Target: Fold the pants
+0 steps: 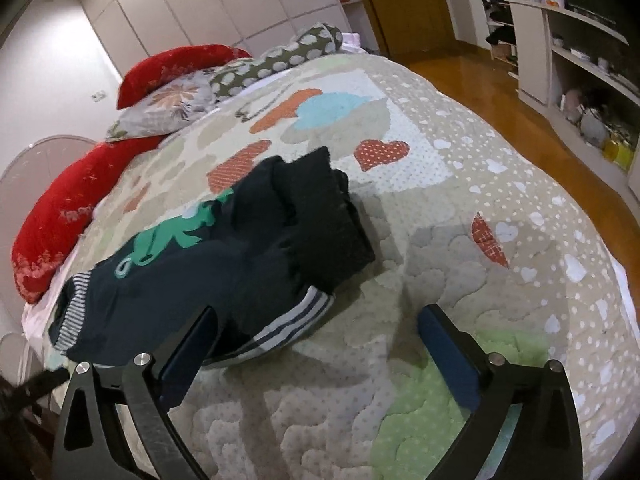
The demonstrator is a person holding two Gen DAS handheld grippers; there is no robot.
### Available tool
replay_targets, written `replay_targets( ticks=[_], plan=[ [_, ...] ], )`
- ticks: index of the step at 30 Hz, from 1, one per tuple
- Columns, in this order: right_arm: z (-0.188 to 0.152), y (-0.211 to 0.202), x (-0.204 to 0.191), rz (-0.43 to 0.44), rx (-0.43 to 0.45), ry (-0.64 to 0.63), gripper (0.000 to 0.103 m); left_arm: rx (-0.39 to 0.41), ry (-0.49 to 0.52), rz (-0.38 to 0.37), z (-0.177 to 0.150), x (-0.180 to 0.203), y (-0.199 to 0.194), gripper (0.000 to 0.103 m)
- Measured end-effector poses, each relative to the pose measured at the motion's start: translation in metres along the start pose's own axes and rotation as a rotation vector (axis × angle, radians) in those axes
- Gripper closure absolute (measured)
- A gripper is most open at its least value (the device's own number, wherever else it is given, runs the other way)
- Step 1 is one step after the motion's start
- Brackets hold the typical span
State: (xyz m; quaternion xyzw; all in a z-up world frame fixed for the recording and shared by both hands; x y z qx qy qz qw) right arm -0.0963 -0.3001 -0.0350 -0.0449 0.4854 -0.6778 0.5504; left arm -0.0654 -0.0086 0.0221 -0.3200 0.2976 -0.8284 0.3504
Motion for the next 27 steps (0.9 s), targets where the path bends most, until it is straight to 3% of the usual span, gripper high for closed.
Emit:
replay_targets(
  ticks=[2, 3, 7, 12, 16, 21, 24, 27],
  plan=[
    [0.001, -0.006, 0.000, 0.042, 0.002, 0.010, 0.006, -0.016, 0.080, -0.009, 0.020, 0.018, 0.004, 0.052],
    [0.002, -0.008, 0.000, 0.072, -0.003, 0.021, 0.010, -0.029, 0.127, -0.005, 0.032, 0.029, 0.008, 0.054],
    [0.008, -0.008, -0.004, 0.169, -0.041, 0.026, 0.030, -0.092, 0.249, -0.026, 0.073, 0.068, 0.040, 0.054],
    [0.009, 0.002, -0.009, 0.209, -0.056, -0.002, 0.032, -0.224, 0.383, -0.072, 0.113, 0.122, 0.122, 0.051],
    [0.010, 0.005, -0.008, 0.232, -0.046, -0.016, 0.032, -0.320, 0.413, -0.129, 0.127, 0.152, 0.187, 0.051],
    [0.006, 0.005, -0.009, 0.240, -0.023, -0.050, 0.032, -0.455, 0.540, -0.150, 0.121, 0.173, 0.245, 0.030],
    [0.004, 0.008, -0.010, 0.246, -0.021, -0.065, 0.032, -0.526, 0.589, -0.195, 0.116, 0.184, 0.262, 0.010],
    [0.007, 0.012, -0.011, 0.254, -0.029, -0.066, 0.032, -0.531, 0.632, -0.170, 0.111, 0.192, 0.269, 0.007]
  ],
)
Point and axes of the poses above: each gripper's, at about its wrist camera, not at the fingertips, and y roughly the way its jaws point, x to its right, z to its top, the point moved 6 cm from there along y, roughly the way its jaws point, and after that the axes turned 11 degrees about y, right-handed, at the moved point
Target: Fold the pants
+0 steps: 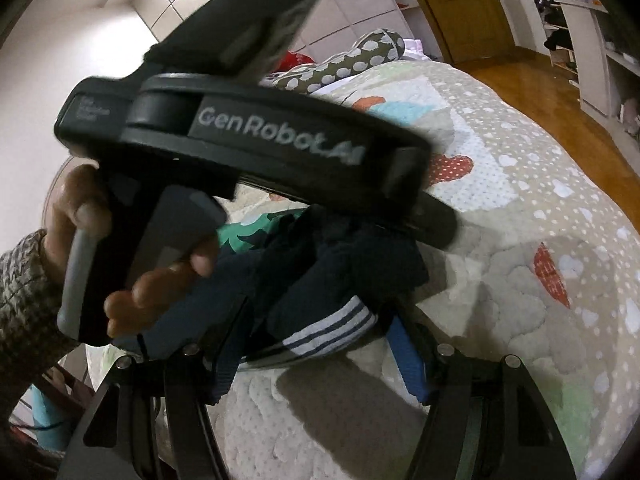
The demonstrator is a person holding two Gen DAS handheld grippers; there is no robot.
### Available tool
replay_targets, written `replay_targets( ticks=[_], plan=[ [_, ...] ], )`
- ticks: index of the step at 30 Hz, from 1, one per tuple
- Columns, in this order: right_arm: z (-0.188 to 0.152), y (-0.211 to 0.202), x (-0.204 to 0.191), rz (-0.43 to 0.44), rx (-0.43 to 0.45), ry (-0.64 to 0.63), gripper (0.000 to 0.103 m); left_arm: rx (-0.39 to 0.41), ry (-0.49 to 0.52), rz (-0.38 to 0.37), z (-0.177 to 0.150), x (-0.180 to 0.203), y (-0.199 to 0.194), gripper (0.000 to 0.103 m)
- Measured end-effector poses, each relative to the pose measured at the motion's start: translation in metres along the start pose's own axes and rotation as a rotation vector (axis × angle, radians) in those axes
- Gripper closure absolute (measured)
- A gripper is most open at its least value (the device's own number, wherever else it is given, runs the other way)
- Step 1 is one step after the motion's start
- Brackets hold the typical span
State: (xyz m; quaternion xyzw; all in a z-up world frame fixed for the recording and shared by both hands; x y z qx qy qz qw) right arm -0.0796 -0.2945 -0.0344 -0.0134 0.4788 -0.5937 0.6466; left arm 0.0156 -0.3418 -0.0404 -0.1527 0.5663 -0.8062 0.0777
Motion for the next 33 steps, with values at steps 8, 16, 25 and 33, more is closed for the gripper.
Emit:
replay_targets(
  ticks=[8, 16, 25, 33],
  plan=[
    [0.018, 0.014, 0.011, 0.021, 0.010, 0.072, 0.074, 0.060, -0.064, 0.104, -0.010, -0.010, -0.023, 0.081],
    [0.027, 0.001, -0.023, 0.086, 0.007, 0.061, 0.084, 0.262, -0.139, 0.106, -0.036, -0.012, -0.092, 0.082],
    [0.005, 0.025, -0.121, 0.071, -0.086, -0.230, 0.082, 0.457, -0.456, 0.110, -0.146, -0.080, -0.150, 0.053],
    [-0.038, 0.091, -0.154, 0.048, -0.292, -0.308, 0.061, 0.640, -0.779, 0.207, -0.273, -0.111, -0.201, 0.031]
  ],
)
Point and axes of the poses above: each gripper's, at about its wrist camera, not at the fingertips, and y roughly the way its jaws point, x to its right, z to its top, the point moved 6 cm from there along y, roughly the way its jaws point, and after that the axes turned 11 degrees about y, right-handed, at the moved point
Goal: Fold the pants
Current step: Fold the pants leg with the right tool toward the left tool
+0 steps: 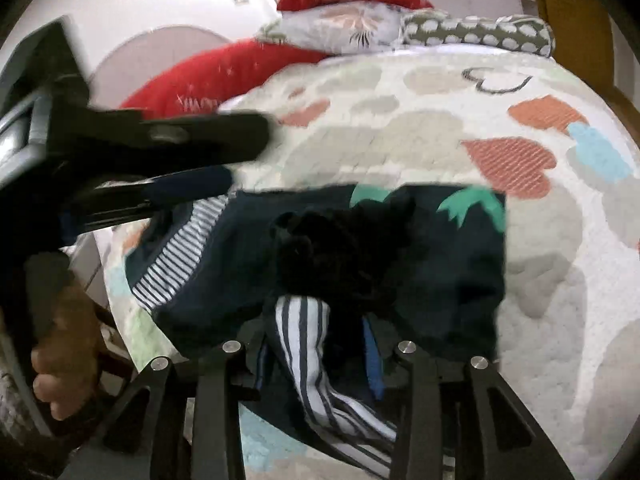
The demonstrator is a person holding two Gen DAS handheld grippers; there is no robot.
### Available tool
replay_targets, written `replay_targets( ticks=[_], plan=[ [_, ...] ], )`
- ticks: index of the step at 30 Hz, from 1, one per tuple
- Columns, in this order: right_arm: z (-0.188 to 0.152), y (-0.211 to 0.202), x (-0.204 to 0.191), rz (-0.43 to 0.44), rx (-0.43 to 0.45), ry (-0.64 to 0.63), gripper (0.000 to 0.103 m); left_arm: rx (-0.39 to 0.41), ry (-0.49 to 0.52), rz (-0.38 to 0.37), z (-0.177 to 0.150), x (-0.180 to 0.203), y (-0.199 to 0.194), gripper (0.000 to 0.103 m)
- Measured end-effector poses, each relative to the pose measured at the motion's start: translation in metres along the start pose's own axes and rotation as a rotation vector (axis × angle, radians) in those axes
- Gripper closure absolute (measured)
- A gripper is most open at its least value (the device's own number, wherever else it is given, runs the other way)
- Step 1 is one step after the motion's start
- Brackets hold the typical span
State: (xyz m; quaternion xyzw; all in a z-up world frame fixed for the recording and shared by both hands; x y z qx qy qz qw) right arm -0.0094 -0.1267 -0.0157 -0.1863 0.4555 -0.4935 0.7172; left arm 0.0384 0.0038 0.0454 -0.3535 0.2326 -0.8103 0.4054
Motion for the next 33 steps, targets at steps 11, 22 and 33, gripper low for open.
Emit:
replay_targets(
  ticks=[11, 22, 33],
  plan=[
    [0.044, -0.078, 0.073, -0.063, 0.150, 0.239, 0.038, -0.014, -0.142, -0.069, -0.032, -0.022, 0.009, 0.029],
    [0.050, 0.006, 0.081, 0.155, -0.001, 0.361, 0.065, -0.015, -0.076, 0.084, -0.049, -0.024, 0.008, 0.029],
    [0.067, -0.054, 0.133, 0.052, 0.141, 0.414, 0.093, -0.017, -0.011, 0.106, -0.043, 0.002, 0.010, 0.029]
  ],
)
Point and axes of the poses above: each gripper's, at about its wrist camera, not at the fingertips, and y roughly the way its jaws point, x to its right, z to its top, the point moved 6 cm from there along y, roughly the way its jaws point, and after that the axes turned 11 degrees about y, right-handed, at the moved point
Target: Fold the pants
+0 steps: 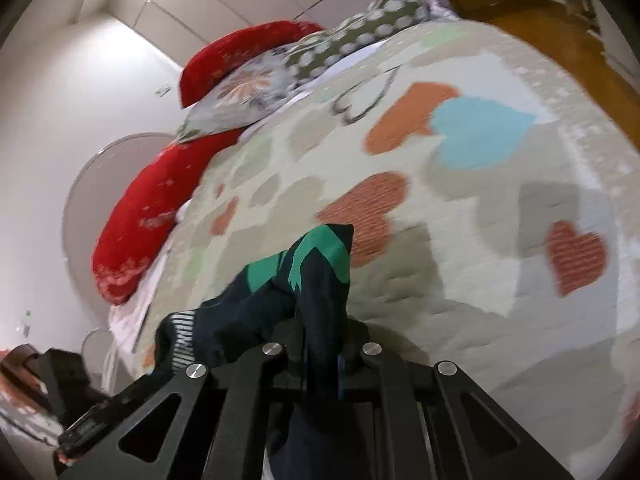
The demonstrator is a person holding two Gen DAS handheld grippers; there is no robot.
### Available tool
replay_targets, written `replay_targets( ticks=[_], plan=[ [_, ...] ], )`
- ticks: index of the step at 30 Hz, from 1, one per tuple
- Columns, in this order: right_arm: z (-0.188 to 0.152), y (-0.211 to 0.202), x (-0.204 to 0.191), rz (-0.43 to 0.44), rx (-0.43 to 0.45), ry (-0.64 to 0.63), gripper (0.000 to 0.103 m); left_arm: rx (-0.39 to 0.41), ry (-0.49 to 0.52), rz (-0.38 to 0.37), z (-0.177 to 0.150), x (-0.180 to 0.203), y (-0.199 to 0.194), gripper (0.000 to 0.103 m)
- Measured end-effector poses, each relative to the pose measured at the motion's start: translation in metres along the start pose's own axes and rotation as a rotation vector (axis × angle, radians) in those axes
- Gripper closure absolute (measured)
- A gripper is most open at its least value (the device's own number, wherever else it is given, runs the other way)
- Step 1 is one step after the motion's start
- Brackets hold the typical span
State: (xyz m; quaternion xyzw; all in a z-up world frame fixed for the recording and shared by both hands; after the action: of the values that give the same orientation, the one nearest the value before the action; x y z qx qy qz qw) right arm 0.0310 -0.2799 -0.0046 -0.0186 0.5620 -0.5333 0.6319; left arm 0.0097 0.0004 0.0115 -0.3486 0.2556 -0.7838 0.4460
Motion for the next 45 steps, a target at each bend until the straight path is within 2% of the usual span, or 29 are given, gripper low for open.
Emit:
replay_targets(
  ticks=[2, 4, 5, 6, 7, 9, 11, 12, 13, 15, 18, 21, 24, 26, 27, 29, 30, 32, 34, 37, 39, 40, 42, 43, 45],
  plan=[
    [0.001, 0.002, 0.006, -0.071, 0.011, -0.048, 0.088, -0.028, 0.028, 0.035, -0.003, 0.004, 0.008, 0.029],
    [0.000, 0.005, 0.012, -0.194, 0.016, -0.103, 0.070, -0.063, 0.043, 0.064, -0.009, 0.005, 0.015, 0.029],
    [0.001, -0.001, 0.011, -0.226, 0.041, -0.125, 0.070, -0.077, 0.045, 0.065, -0.012, 0.005, 0.019, 0.029],
    [0.002, -0.011, 0.007, -0.220, 0.082, -0.136, 0.068, -0.094, 0.048, 0.061, -0.015, 0.004, 0.022, 0.029],
    [0.005, -0.026, 0.002, -0.209, 0.138, -0.138, 0.061, -0.102, 0.048, 0.062, -0.017, 0.004, 0.024, 0.028],
    [0.006, -0.051, -0.008, -0.199, 0.228, -0.152, 0.059, -0.103, 0.049, 0.066, -0.017, 0.006, 0.026, 0.028],
    [0.005, -0.059, -0.021, -0.189, 0.251, -0.182, 0.059, -0.099, 0.049, 0.060, -0.017, 0.008, 0.023, 0.028],
    [0.002, -0.058, -0.028, -0.178, 0.231, -0.192, 0.062, -0.093, 0.044, 0.050, -0.016, 0.008, 0.020, 0.028],
    [-0.001, -0.054, -0.032, -0.168, 0.208, -0.195, 0.071, -0.085, 0.038, 0.042, -0.015, 0.008, 0.017, 0.028],
    [-0.012, -0.036, -0.036, -0.169, 0.123, -0.206, 0.081, -0.055, 0.019, 0.031, -0.009, 0.005, 0.003, 0.028],
    [-0.034, -0.003, -0.041, -0.203, 0.051, -0.236, 0.087, -0.012, -0.009, 0.056, -0.001, -0.008, -0.015, 0.027],
    [-0.060, 0.021, -0.051, -0.202, -0.005, -0.301, 0.087, -0.006, -0.048, 0.069, 0.001, -0.024, -0.020, 0.024],
    [-0.080, 0.043, -0.057, -0.274, -0.024, -0.444, 0.085, -0.042, -0.085, 0.050, -0.006, -0.034, -0.011, 0.024],
    [-0.081, 0.043, -0.061, -0.299, -0.020, -0.490, 0.085, -0.058, -0.074, 0.049, -0.011, -0.035, -0.005, 0.024],
    [-0.079, 0.040, -0.062, -0.299, -0.029, -0.487, 0.084, -0.070, -0.052, 0.053, -0.013, -0.033, 0.000, 0.024],
    [-0.070, 0.027, -0.064, -0.283, -0.027, -0.442, 0.084, -0.106, 0.011, 0.051, -0.020, -0.028, 0.015, 0.014],
    [-0.065, 0.019, -0.066, -0.272, -0.011, -0.416, 0.083, -0.117, 0.038, 0.054, -0.024, -0.025, 0.019, 0.013],
    [-0.053, 0.003, -0.073, -0.259, 0.040, -0.379, 0.078, -0.100, 0.072, 0.073, -0.026, -0.021, 0.018, 0.012],
    [-0.048, -0.004, -0.084, -0.245, 0.066, -0.367, 0.067, -0.082, 0.067, 0.045, -0.025, -0.022, 0.013, 0.012],
    [-0.052, -0.005, -0.106, -0.218, 0.066, -0.383, 0.065, 0.001, -0.026, -0.074, -0.018, -0.038, -0.012, 0.021],
    [-0.059, 0.002, -0.122, -0.208, 0.043, -0.410, 0.065, 0.058, -0.087, -0.120, -0.014, -0.054, -0.029, 0.025],
    [-0.064, 0.008, -0.131, -0.198, 0.023, -0.426, 0.065, 0.086, -0.131, -0.119, -0.012, -0.066, -0.038, 0.027],
    [-0.074, 0.020, -0.146, -0.173, -0.022, -0.439, 0.065, 0.113, -0.193, -0.039, -0.013, -0.091, -0.050, 0.031],
    [-0.080, 0.028, -0.155, -0.154, -0.054, -0.442, 0.065, 0.116, -0.208, -0.025, -0.015, -0.099, -0.051, 0.038],
    [-0.091, 0.042, -0.170, -0.120, -0.103, -0.451, 0.065, 0.088, -0.264, -0.008, -0.025, -0.118, -0.049, 0.044]
  ],
)
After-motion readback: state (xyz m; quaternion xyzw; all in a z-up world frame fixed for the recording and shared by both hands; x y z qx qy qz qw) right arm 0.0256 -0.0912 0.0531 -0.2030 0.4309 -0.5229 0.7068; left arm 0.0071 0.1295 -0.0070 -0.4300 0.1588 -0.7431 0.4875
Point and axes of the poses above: each gripper's, at about its wrist camera, not at the fingertips, and y roughly the way its jaws point, x to its right, z to its top, the point moved 6 cm from there along y, roughly the way its jaws point, and after that the axes turned 11 degrees about y, right-handed, at the moved point
